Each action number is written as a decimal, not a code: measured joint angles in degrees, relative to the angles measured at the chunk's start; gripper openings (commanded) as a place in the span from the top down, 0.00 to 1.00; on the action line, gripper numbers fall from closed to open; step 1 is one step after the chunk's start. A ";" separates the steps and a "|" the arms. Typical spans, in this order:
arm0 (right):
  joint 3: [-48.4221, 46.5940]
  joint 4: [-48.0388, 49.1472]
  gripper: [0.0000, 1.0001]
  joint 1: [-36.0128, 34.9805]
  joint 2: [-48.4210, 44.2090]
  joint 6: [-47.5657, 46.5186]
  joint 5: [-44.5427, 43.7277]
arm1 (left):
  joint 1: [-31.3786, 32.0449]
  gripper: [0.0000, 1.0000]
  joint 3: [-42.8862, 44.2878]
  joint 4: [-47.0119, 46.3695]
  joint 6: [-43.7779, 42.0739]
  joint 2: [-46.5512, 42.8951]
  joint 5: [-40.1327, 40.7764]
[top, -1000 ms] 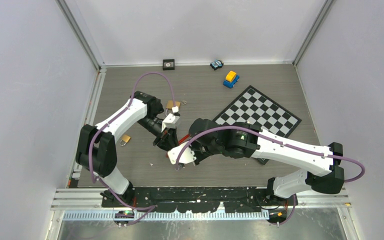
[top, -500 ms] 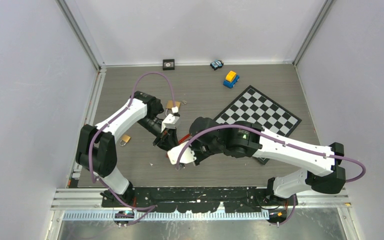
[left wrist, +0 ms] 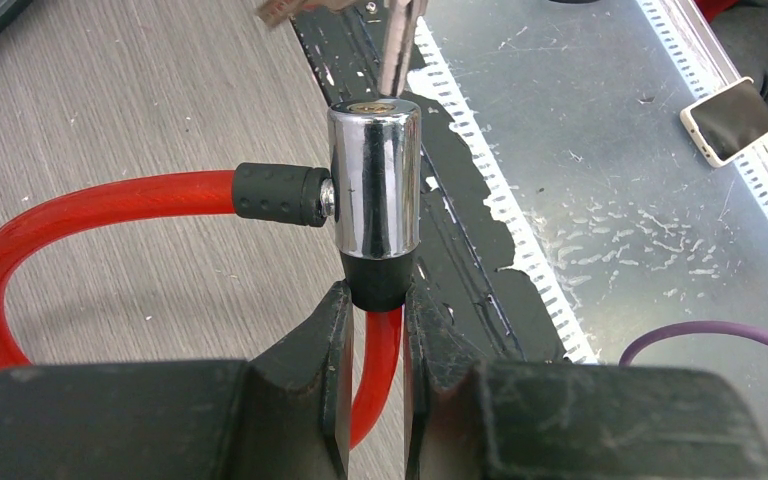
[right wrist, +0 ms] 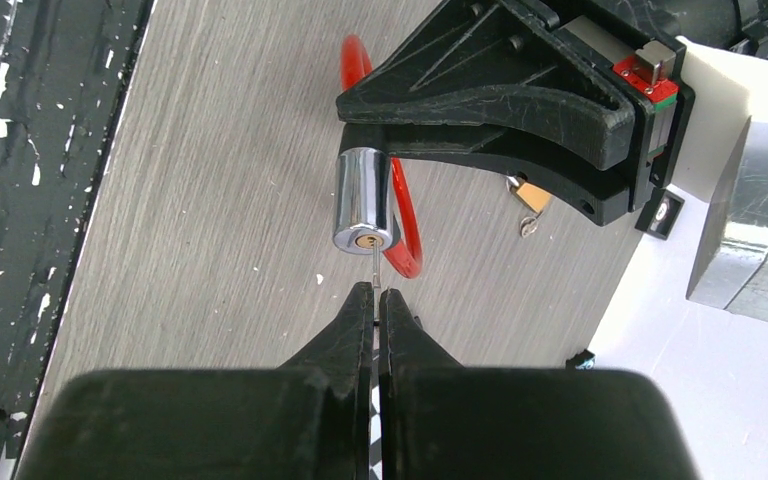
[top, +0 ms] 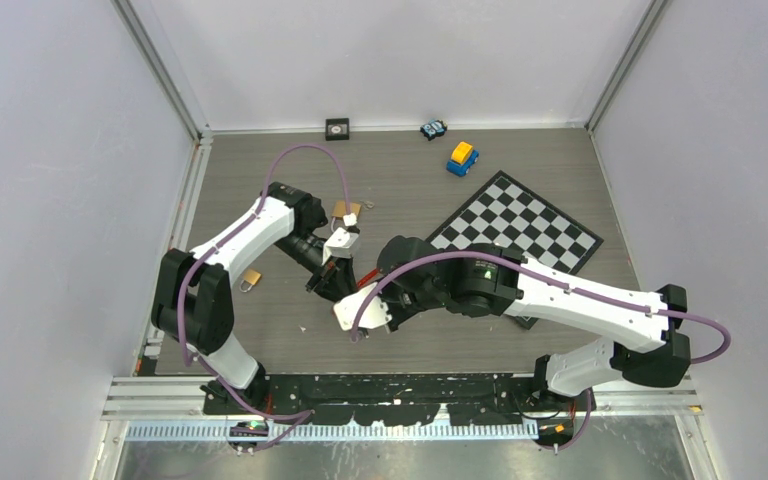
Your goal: Unlock with the key
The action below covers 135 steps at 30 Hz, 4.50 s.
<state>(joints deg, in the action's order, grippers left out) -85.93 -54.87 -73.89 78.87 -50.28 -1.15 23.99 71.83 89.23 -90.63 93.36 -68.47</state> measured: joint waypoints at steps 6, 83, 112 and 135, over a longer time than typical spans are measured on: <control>0.07 0.44 0.99 0.00 0.48 -0.57 -1.64 | 0.00 1.00 -0.04 0.00 -0.24 0.00 0.00; 0.63 0.37 0.99 -0.68 1.03 -0.63 -1.29 | 0.00 1.00 -0.50 0.42 -1.29 -0.02 0.74; 0.63 0.48 0.99 -0.68 1.75 -1.09 -0.63 | 0.00 1.00 -0.94 0.37 -1.31 -0.28 0.85; 6.38 6.03 0.99 -0.70 0.11 -0.94 -0.26 | 0.22 1.00 -1.29 -0.50 -1.33 -0.63 4.13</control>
<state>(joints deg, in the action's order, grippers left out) -79.55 -48.84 -74.59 78.98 -51.22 -1.41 24.21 70.54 88.73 -91.96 92.73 -64.34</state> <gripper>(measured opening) 0.034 0.178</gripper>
